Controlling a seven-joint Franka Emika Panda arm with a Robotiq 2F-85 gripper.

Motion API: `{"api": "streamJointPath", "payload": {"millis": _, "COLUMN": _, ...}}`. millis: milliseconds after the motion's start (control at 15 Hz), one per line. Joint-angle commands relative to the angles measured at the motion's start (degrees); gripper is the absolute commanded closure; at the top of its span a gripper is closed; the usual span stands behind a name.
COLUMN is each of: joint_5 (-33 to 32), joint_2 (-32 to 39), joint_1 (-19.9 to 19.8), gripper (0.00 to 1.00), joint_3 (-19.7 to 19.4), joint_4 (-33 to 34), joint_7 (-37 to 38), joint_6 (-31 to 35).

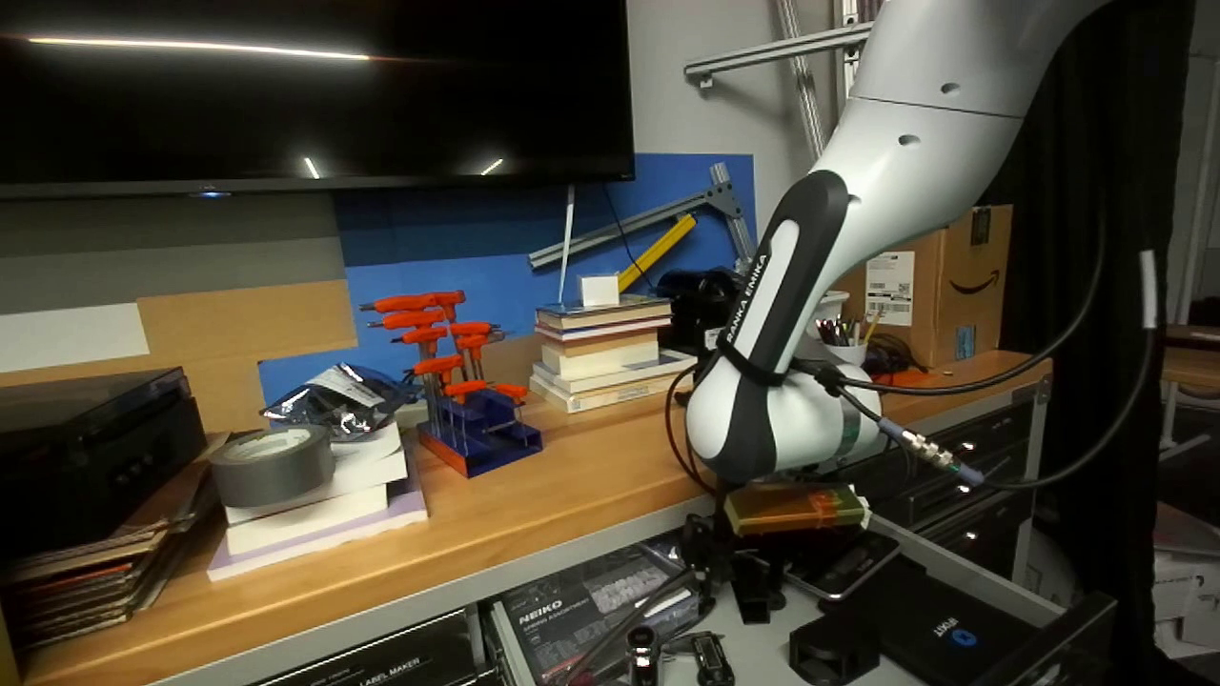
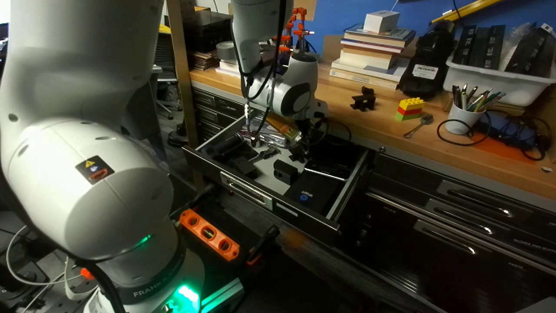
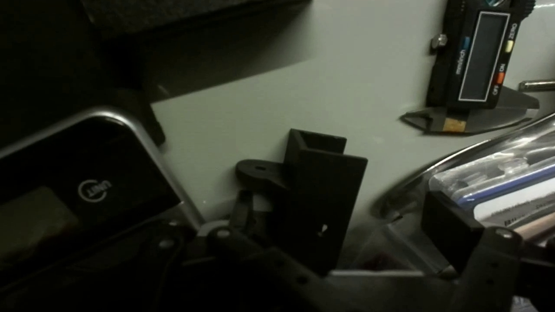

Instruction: Open the top middle drawer and remove three black objects from the drawer

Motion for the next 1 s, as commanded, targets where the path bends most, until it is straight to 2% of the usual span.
{"api": "streamJointPath", "payload": {"millis": 0, "joint_5": 0.87, "joint_2": 1.63, "joint_1": 0.20, "gripper": 0.00, "joint_3": -0.41, "joint_4": 2.21, "joint_7": -1.31, "joint_6": -0.48}}
{"api": "streamJointPath", "payload": {"millis": 133, "joint_5": 0.75, "joint_2": 1.89, "joint_1": 0.33, "gripper": 0.04, "joint_3": -0.65, "joint_4": 2.29, "joint_7": -1.23, "joint_6": -0.36}}
{"api": "streamJointPath", "payload": {"millis": 200, "joint_5": 0.68, "joint_2": 1.92, "joint_1": 0.37, "gripper": 0.25, "joint_3": -0.76, "joint_4": 2.30, "joint_7": -1.24, "joint_6": -0.34}}
{"api": "streamJointPath", "payload": {"millis": 333, "joint_5": 0.30, "joint_2": 1.84, "joint_1": 0.90, "gripper": 0.30, "joint_3": -1.38, "joint_4": 2.14, "joint_7": -0.86, "joint_6": 0.16}}
{"api": "streamJointPath", "payload": {"millis": 600, "joint_5": -0.08, "joint_2": 1.73, "joint_1": 1.66, "gripper": 0.63, "joint_3": -2.48, "joint_4": 2.15, "joint_7": -0.20, "joint_6": -0.16}}
{"api": "streamJointPath", "payload": {"millis": 800, "joint_5": -0.84, "joint_2": 1.35, "joint_1": 3.09, "gripper": 0.83, "joint_3": -4.10, "joint_4": 1.94, "joint_7": 0.61, "joint_6": -0.57}}
{"api": "streamJointPath", "payload": {"millis": 933, "joint_5": -1.80, "joint_2": 0.57, "joint_1": 4.78, "gripper": 0.85, "joint_3": -6.05, "joint_4": 1.34, "joint_7": 1.56, "joint_6": -0.75}}
